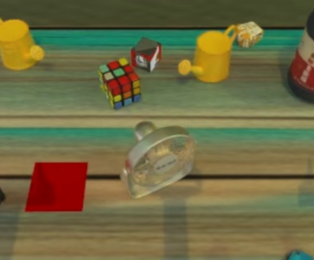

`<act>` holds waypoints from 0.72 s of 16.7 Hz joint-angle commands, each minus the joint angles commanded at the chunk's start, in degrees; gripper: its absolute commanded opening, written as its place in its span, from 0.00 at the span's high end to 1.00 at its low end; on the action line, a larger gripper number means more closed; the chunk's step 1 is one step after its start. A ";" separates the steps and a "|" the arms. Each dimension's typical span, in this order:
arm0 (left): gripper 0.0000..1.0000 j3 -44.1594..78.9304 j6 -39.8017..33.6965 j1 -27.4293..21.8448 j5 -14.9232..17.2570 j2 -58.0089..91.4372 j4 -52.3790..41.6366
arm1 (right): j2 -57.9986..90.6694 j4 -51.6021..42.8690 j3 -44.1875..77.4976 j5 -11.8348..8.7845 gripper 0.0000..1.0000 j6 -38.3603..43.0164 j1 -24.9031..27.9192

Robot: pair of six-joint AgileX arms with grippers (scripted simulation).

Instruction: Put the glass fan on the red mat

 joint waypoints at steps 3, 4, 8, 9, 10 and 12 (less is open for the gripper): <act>0.00 0.40 0.14 -0.19 0.03 0.53 -0.43 | 0.00 0.00 0.00 0.00 0.00 0.00 0.00; 0.00 1.23 0.41 -0.58 0.08 1.61 -1.29 | 0.00 0.00 0.00 0.00 0.00 0.00 0.00; 0.00 8.98 2.60 -3.83 0.33 10.85 -8.51 | 0.00 0.00 0.00 0.00 0.00 0.00 0.00; 0.00 11.99 3.33 -5.00 0.39 14.20 -11.08 | 0.00 0.00 0.00 0.00 0.00 0.00 0.00; 0.00 15.38 4.11 -6.28 0.45 17.84 -13.87 | 0.00 0.00 0.00 0.00 0.00 0.00 0.00; 0.00 23.15 5.74 -9.10 0.56 25.86 -19.96 | 0.00 0.00 0.00 0.00 0.00 0.00 0.00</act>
